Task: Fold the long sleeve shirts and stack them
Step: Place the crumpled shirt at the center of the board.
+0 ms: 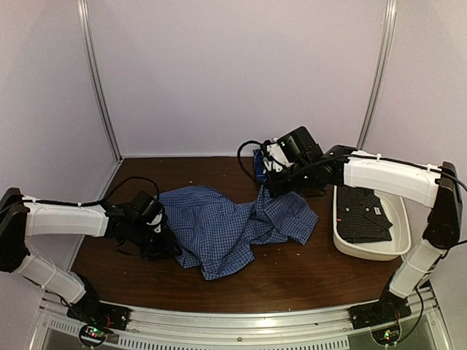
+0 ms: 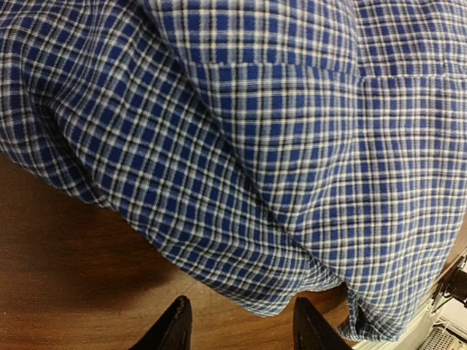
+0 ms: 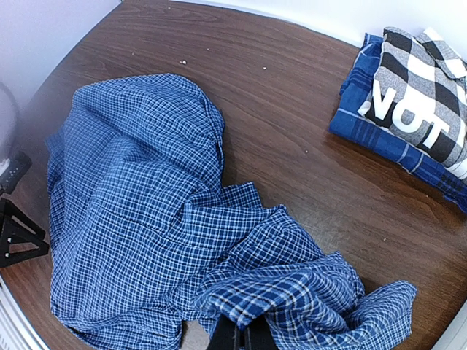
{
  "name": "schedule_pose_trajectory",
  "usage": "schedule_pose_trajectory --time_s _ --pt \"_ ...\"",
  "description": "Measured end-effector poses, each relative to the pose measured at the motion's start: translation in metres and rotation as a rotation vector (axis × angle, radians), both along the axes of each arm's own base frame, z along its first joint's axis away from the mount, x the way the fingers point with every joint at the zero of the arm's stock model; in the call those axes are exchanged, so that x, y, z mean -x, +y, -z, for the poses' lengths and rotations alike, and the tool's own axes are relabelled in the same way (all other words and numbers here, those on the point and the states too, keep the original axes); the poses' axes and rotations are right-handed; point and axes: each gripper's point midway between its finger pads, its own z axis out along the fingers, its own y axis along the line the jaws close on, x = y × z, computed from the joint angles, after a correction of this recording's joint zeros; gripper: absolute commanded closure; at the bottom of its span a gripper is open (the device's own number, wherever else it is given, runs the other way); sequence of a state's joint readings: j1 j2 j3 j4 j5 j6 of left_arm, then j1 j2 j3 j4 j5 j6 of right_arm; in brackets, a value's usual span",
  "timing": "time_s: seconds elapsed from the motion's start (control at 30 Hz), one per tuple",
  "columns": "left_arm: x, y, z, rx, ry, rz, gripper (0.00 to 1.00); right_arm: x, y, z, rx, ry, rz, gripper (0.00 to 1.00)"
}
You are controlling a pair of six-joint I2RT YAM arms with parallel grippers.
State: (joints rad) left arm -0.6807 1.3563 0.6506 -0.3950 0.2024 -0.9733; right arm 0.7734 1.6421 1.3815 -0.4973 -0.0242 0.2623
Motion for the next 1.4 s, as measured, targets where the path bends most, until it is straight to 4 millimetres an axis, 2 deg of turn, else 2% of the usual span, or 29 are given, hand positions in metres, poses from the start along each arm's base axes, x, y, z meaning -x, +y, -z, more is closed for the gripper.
schedule_pose_trajectory --time_s 0.13,0.23,0.33,0.43,0.6,0.7,0.77,0.83,0.9,1.07,1.17,1.3,1.33,1.4 --pt "-0.002 -0.001 0.008 -0.012 0.012 -0.012 0.56 0.000 0.000 0.000 -0.002 -0.002 0.000 1.00" --pt "-0.006 -0.002 0.009 -0.008 0.002 -0.031 0.63 -0.001 0.001 0.000 -0.008 -0.007 0.000 1.00" --pt "-0.011 -0.004 0.006 0.004 -0.018 -0.051 0.78 -0.001 0.001 0.003 -0.008 -0.004 0.001 1.00" --pt "-0.017 -0.006 0.004 0.012 -0.036 -0.068 0.99 0.000 0.000 0.006 -0.005 -0.001 0.002 1.00" --pt "-0.023 0.001 0.004 -0.020 -0.064 -0.106 1.00 0.000 0.000 0.006 -0.004 -0.001 0.001 1.00" --pt "-0.024 0.020 -0.003 -0.092 -0.096 -0.151 1.00 0.001 -0.001 0.009 0.002 0.004 0.001 1.00" --pt "-0.031 0.034 -0.017 -0.128 -0.135 -0.195 1.00 0.003 -0.002 0.014 0.013 0.011 -0.002 1.00" --pt "-0.046 0.055 -0.043 -0.147 -0.195 -0.274 1.00 0.005 -0.005 0.018 0.024 0.020 -0.005 1.00" --pt "-0.065 0.083 -0.067 -0.161 -0.256 -0.362 1.00 0.008 -0.007 0.022 0.035 0.027 -0.011 1.00" --pt "-0.112 0.170 -0.125 -0.240 -0.379 -0.588 1.00 0.024 -0.004 0.019 0.047 0.039 -0.061 1.00" --pt "-0.138 0.202 -0.159 -0.282 -0.436 -0.648 1.00 0.042 0.008 0.010 0.040 0.031 -0.120 1.00" --pt "-0.183 0.216 -0.195 -0.287 -0.505 -0.646 1.00 0.073 0.032 -0.001 0.022 0.029 -0.225 1.00" --pt "-0.196 0.214 -0.203 -0.280 -0.520 -0.632 1.00 0.082 0.040 -0.006 0.010 0.029 -0.257 1.00" --pt "-0.237 0.204 -0.224 -0.239 -0.569 -0.586 1.00 0.101 0.059 -0.019 -0.019 0.026 -0.326 1.00"
